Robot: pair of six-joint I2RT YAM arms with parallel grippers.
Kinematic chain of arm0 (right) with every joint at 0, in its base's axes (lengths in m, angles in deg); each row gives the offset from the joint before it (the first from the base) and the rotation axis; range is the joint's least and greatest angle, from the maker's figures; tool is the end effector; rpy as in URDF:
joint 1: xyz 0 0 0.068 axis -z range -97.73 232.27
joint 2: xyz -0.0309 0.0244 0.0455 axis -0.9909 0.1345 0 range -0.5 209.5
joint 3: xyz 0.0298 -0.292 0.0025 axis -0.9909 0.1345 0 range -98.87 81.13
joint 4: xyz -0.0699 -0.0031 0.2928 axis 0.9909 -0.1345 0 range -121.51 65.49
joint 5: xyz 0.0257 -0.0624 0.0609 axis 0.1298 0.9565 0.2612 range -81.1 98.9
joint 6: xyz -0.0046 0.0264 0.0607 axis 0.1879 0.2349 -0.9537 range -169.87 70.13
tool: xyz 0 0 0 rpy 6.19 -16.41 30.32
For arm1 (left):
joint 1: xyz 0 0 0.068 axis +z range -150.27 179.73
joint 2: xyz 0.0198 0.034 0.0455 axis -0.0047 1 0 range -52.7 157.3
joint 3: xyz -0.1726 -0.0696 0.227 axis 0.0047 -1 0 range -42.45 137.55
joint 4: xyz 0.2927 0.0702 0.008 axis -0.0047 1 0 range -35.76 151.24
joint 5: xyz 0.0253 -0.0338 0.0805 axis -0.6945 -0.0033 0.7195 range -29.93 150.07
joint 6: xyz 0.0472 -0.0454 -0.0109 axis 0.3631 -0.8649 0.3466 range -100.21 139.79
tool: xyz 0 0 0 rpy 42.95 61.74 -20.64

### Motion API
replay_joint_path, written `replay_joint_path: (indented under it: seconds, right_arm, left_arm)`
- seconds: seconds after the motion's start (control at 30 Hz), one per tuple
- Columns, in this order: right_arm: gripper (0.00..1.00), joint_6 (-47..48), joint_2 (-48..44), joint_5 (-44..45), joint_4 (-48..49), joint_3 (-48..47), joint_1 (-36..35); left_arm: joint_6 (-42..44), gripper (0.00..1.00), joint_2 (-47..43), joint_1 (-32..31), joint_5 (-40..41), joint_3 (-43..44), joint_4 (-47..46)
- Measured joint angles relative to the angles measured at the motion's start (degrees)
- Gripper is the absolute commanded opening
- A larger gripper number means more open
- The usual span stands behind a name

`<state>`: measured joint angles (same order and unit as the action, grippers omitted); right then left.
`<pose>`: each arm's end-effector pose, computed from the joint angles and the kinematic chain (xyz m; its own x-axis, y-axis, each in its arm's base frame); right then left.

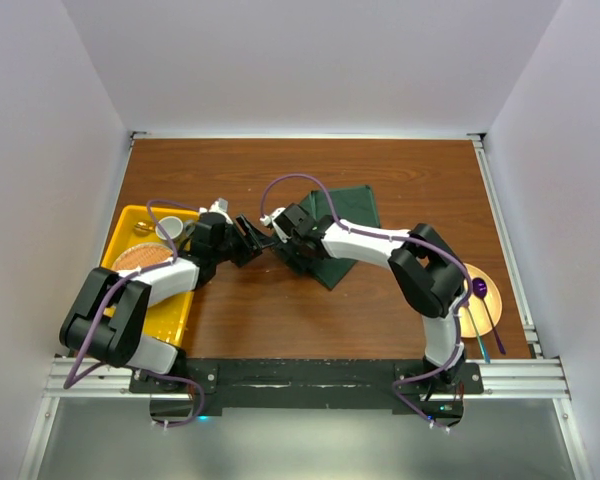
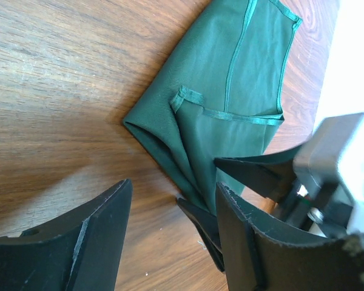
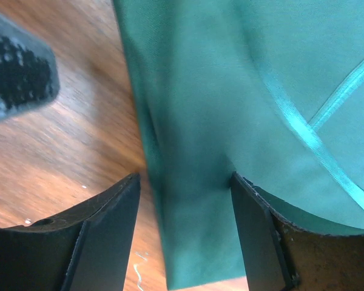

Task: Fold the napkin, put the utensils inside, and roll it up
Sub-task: Roll the napkin with the utensil

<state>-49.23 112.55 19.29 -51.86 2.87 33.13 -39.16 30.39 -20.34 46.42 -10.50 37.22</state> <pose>0.3082 0.3419 0.1505 -0.5706 -0.6765 -0.4656 -0.6952 0.6997 -0.1647 0.2925 -0.1201 0.1408 -0.7146 -0.6253 -0.3135 -0.1848 0.6011 -0.7775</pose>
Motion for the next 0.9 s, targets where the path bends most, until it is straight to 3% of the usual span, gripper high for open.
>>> replay_joint_path:
  seconds: [0.13,0.5,0.67,0.83,0.9]
  right_arm:
    - [0.55,0.0,0.2,-2.4,1.5,0.9,1.0]
    - [0.19,-2.2,0.2,-4.3,5.4,2.4,1.7]
    - [0.14,-3.3,0.2,-5.7,6.7,2.4,2.7]
    - [0.00,-3.7,0.2,-7.5,7.6,2.5,3.3]
    - [0.00,-3.7,0.2,-8.0,7.7,2.5,3.5]
  left_arm:
    - [0.0,0.62,0.0,0.0,0.0,0.0,0.0]
    - [0.0,0.66,1.6,0.0,-0.1,0.0,1.1]
    - [-0.7,0.69,6.0,0.0,-2.0,0.8,0.9]
    - [-3.1,0.69,8.9,-0.7,-2.9,2.6,-1.7]
    - [-4.6,0.68,9.5,-1.0,-2.9,2.4,-3.2]
